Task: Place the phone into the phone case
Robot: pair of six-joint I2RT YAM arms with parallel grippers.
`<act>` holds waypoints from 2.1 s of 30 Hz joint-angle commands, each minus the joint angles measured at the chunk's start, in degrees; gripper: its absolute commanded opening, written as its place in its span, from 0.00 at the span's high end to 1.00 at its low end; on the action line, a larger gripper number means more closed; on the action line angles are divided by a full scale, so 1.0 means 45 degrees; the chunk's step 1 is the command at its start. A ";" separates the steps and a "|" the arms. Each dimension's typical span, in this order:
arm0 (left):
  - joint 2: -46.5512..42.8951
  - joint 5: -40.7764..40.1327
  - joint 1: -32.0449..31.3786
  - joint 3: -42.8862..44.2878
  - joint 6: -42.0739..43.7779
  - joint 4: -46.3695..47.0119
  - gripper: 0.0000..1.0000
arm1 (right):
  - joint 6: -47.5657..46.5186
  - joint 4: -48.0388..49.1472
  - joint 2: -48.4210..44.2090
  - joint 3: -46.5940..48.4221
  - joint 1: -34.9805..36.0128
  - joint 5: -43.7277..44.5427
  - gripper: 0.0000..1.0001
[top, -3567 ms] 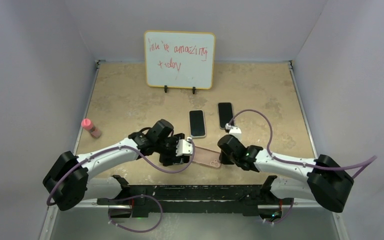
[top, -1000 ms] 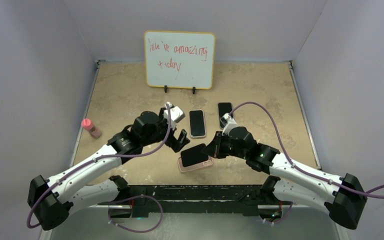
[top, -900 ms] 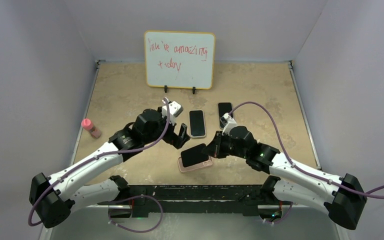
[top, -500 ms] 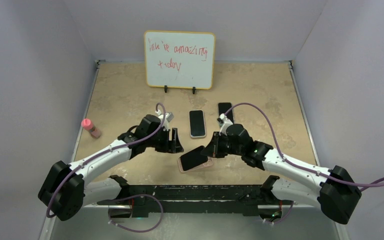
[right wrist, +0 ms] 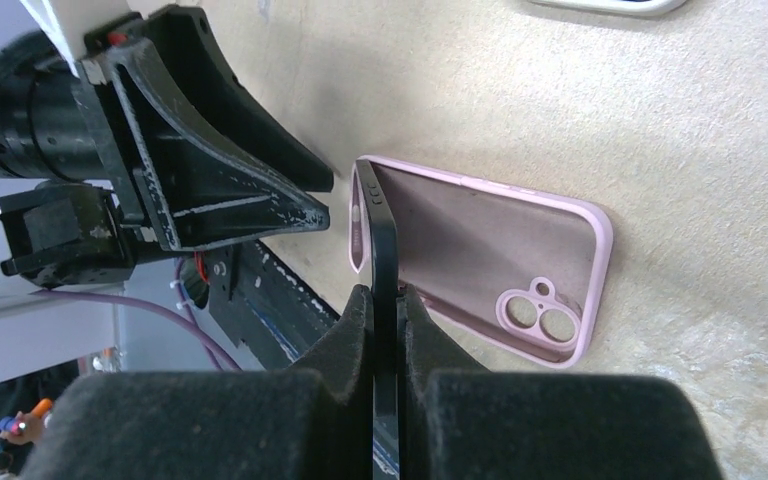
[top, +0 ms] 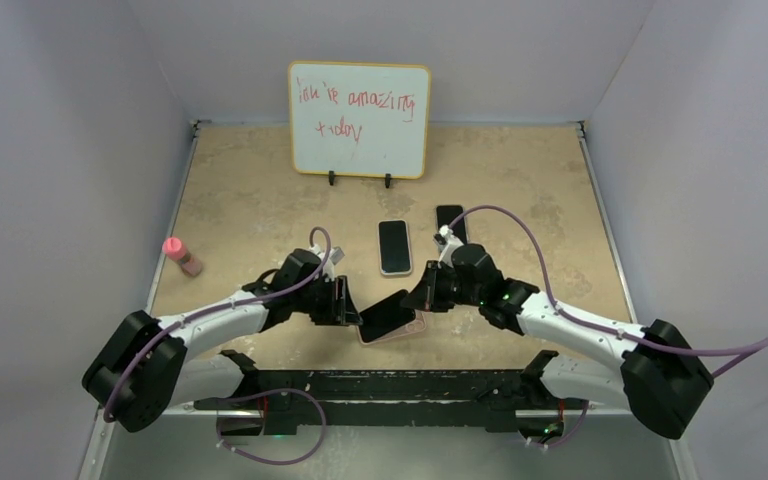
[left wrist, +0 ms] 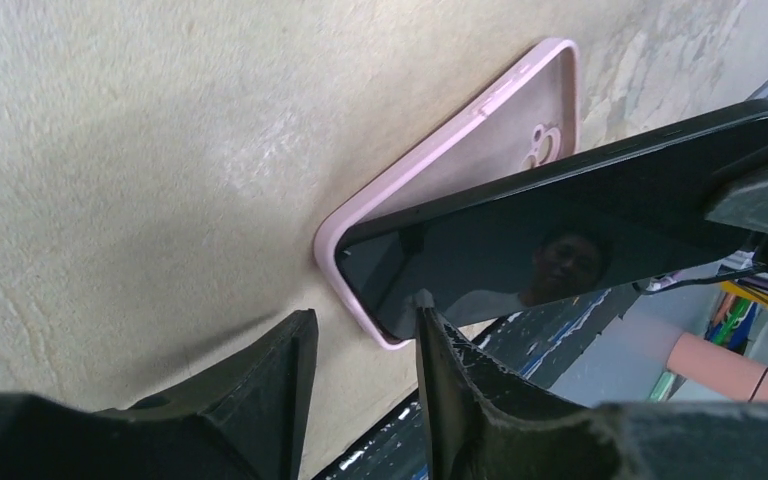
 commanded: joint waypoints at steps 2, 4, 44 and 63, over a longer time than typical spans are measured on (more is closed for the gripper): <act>0.0246 0.0372 0.0027 -0.0732 -0.0711 0.1648 0.59 | -0.0048 -0.0543 0.0465 -0.0163 -0.0145 0.0212 1.00; 0.0351 0.0388 0.0015 -0.0830 -0.0758 0.1873 0.60 | -0.0003 -0.0791 0.0562 -0.0066 -0.0255 0.0187 1.00; 0.1357 -0.0585 0.0016 -0.0721 -0.0921 0.1404 0.95 | -0.0363 -0.3953 0.0324 0.1024 -0.0758 0.1260 1.00; 0.1380 0.0135 -0.0261 -0.1144 -0.1425 0.3203 0.79 | -0.0172 0.0300 0.3403 -0.0438 -0.0747 0.0170 1.00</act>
